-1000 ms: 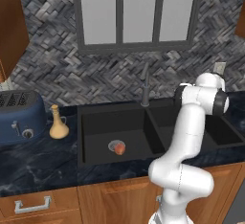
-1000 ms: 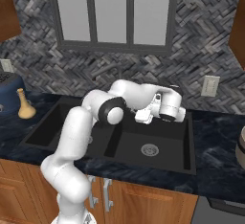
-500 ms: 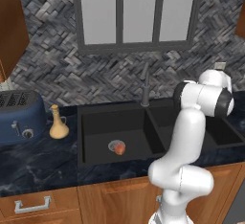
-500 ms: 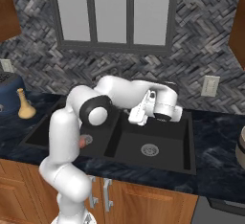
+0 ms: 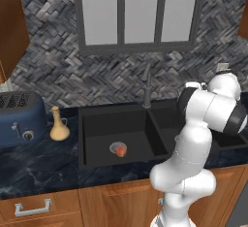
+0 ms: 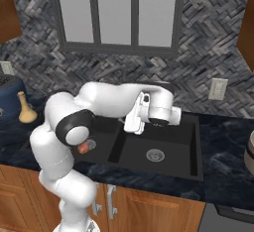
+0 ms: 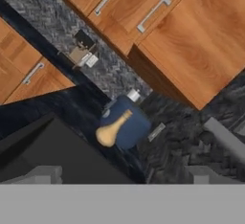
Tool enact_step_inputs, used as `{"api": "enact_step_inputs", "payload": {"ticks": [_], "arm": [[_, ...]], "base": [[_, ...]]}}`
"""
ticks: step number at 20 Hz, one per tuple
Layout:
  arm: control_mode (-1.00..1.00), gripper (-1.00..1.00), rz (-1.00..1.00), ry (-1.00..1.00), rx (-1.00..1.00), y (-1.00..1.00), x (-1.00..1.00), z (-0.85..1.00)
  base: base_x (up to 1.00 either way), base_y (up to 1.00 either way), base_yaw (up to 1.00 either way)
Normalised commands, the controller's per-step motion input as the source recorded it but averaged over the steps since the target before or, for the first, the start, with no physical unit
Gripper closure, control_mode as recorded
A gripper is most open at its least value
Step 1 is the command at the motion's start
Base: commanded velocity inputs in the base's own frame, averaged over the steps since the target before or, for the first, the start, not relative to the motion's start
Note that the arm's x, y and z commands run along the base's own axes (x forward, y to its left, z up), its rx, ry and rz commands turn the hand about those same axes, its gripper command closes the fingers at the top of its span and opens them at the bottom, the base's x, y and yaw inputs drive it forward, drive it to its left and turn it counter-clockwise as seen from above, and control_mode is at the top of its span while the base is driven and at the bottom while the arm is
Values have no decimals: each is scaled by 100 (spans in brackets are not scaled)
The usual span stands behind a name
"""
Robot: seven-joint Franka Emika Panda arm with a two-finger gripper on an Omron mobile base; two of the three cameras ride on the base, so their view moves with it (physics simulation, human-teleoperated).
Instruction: Turn on the sink faucet. Then move the onion from the counter to the sink. Turn off the sink. Move the vegetable from the sink to the pot next to the stove. Finally move the pot to the rear left burner.
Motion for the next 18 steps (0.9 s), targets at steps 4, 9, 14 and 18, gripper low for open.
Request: {"api": "enact_step_inputs", "payload": {"ticks": [4, 9, 14, 18], "arm": [[-100, -100, 0, -12, -16, 48, -58, 31], [-100, -100, 0, -11, -18, 53, -47, 38], [-100, -100, 2, -7, -18, 57, -32, 35], [-100, -100, 5, -2, -19, 59, -20, 23]], "base": [[0, 0, 0], [0, 0, 0], [0, 0, 0], [0, 0, 0]]}}
